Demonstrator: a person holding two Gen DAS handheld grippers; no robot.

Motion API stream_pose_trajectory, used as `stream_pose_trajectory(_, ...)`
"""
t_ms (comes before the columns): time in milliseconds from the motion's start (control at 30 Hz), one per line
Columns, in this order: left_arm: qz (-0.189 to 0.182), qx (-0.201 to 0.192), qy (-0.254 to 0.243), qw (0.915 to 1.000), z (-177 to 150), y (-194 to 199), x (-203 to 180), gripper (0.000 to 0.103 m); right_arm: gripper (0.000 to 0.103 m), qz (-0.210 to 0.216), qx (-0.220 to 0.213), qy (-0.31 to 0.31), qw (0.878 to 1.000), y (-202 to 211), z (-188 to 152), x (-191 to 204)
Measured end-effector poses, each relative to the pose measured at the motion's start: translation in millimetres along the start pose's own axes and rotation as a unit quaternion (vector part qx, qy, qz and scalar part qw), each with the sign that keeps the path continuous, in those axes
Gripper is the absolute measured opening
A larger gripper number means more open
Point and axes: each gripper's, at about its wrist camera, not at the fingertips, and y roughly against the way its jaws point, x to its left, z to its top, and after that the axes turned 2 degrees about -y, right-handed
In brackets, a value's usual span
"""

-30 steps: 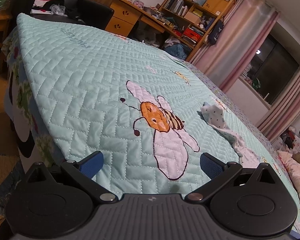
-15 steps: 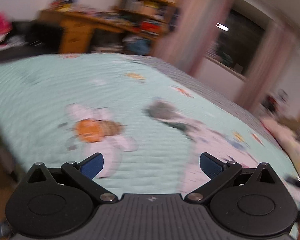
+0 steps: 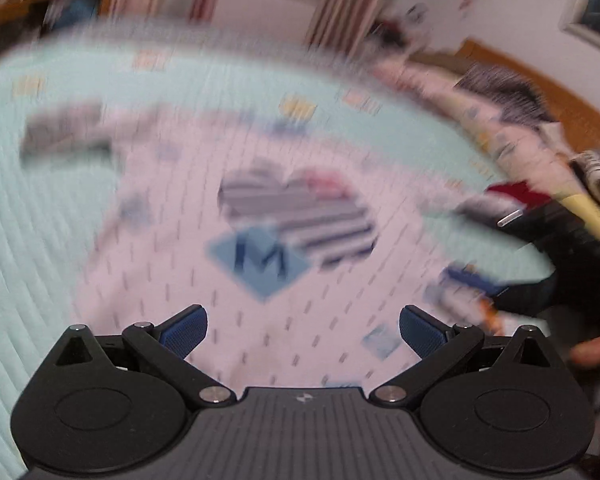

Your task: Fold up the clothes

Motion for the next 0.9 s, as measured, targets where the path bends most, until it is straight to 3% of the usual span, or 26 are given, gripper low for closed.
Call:
stream_pose_trajectory(67,-0.005,0.046,0.04,0.9981,-9,-19,14,0.102,0.09,-0.025,-0.001,-0.006,1.0,2,3,-13)
stream_pose_trajectory(133,-0.011,0.035,0.038,0.9986,-21,-19,19,0.102,0.09,-0.049,0.005,-0.025,0.998,3,2,-32)
stream_pose_trajectory(233,-0.005,0.04,0.026,0.9988,-25,-21,17,0.102,0.09,-0.028,0.011,-0.022,0.999,4,0,-43)
stream_pose_trajectory(500,0.003,0.065,0.083,0.9944,-6,-24,19,0.102,0.09,0.023,0.058,0.016,0.998,-13,18,-23)
stream_pose_trajectory(600,0.002,0.072,0.099,0.9925,-2,-25,22,0.102,0.09,-0.011,0.078,0.005,0.997,-18,19,-29)
stream_pose_trajectory(733,0.002,0.065,0.092,0.9936,-7,-24,21,0.102,0.09,-0.018,0.048,0.003,0.999,2,13,-24)
stream_pose_trajectory(900,0.012,0.044,0.057,0.9973,-17,-22,13,0.102,0.09,0.028,0.008,0.001,1.0,26,15,-13)
